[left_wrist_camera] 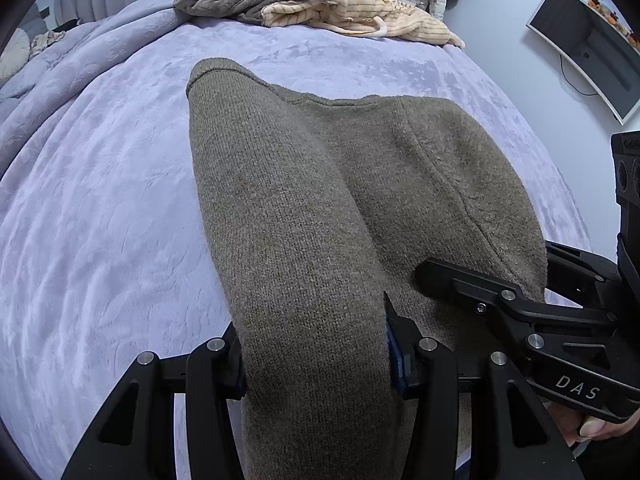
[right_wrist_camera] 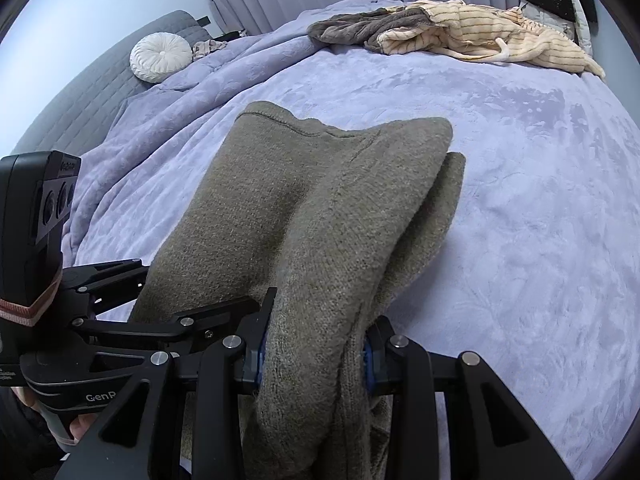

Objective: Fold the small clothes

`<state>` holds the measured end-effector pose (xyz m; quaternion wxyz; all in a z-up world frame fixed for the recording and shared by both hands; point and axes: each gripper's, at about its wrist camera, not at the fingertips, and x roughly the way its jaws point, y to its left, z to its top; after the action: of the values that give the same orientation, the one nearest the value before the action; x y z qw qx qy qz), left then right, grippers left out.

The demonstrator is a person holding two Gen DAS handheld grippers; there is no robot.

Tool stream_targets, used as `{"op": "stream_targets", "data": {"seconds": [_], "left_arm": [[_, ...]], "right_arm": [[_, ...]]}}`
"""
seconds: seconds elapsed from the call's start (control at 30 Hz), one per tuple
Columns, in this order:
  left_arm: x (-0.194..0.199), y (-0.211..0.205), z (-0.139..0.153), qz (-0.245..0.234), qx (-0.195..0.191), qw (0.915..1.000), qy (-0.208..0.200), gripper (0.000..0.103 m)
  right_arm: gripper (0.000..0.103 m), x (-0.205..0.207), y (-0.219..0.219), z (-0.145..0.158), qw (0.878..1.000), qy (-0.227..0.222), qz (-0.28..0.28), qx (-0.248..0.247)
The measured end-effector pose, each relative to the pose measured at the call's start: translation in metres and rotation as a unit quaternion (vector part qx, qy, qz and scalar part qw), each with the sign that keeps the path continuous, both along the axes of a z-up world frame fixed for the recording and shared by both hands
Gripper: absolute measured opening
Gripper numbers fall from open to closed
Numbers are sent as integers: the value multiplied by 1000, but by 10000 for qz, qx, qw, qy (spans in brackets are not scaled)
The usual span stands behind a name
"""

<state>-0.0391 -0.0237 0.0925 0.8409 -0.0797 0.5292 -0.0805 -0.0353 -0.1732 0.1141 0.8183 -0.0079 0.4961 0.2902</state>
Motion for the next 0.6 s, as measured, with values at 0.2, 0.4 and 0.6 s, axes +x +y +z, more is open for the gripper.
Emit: {"op": "stream_targets", "data": {"seconds": [0.2, 0.4, 0.6], "left_arm": [[-22, 7, -8, -10, 18, 10000, 76, 52], [-41, 10, -14, 42, 30, 9999, 125, 52], [-56, 12, -14, 74, 5, 9999, 124, 52]], "right_arm": [[37, -23, 6, -8, 9999, 70, 89, -17], [37, -38, 10, -15, 9998, 150, 164, -1], [37, -50, 12, -15, 9996, 164, 210, 14]]}}
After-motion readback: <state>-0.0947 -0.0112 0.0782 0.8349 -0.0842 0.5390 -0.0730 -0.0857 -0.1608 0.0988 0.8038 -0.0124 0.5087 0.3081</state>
